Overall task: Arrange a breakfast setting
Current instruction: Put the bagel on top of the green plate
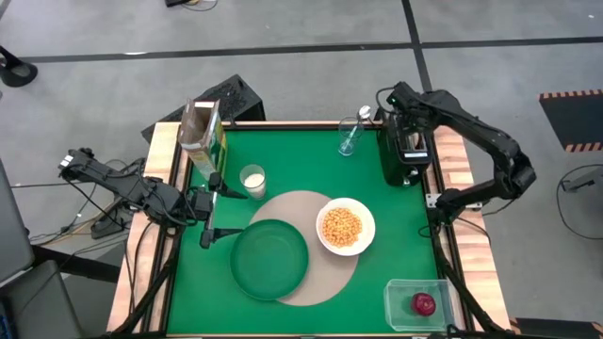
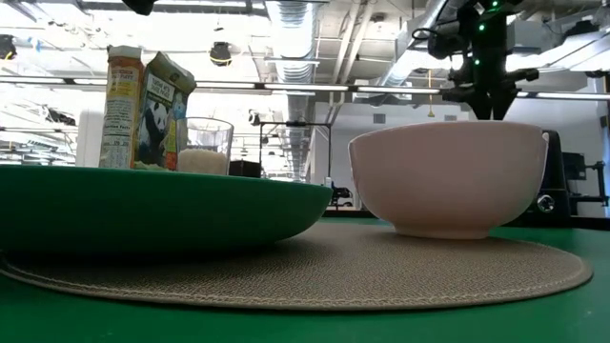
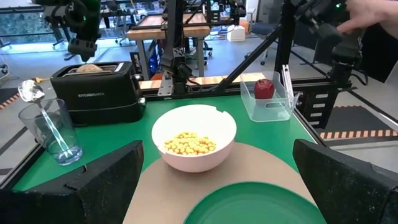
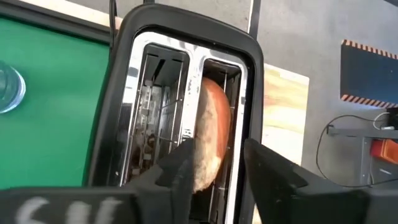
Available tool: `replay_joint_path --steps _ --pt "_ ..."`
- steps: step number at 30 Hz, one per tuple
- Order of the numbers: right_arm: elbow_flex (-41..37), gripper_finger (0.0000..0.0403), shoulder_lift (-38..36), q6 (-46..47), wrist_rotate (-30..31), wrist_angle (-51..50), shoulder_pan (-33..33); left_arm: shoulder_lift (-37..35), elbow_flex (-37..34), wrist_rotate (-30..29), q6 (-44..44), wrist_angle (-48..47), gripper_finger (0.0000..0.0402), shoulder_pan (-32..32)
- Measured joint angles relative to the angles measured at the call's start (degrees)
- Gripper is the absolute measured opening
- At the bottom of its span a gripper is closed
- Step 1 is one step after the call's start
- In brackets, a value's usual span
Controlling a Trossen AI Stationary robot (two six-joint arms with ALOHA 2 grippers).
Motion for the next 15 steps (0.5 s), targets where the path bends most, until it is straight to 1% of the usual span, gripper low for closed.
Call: replay_joint_path --steps 3,6,10,15 --pt "0.0 0.0189 1.8 0.1 0.7 0.5 -0.4 0.0 0.0 0.0 0.0 0.0 0.0399 0.0" --pt "0.0 0.0191 3.8 0.2 0.8 0.8 -1.2 0.0 0.0 0.0 0.0 0.0 0.0399 0.0" --pt "0.0 0.0174 6.1 0.2 1.1 0.2 -1.6 0.0 0.0 0.1 -0.3 -0.2 0.0399 0.0" --pt "0.0 0.0143 7.4 1.1 3.1 -0.1 -1.6 0.0 0.0 0.2 -0.4 -0.2 0.0399 0.0"
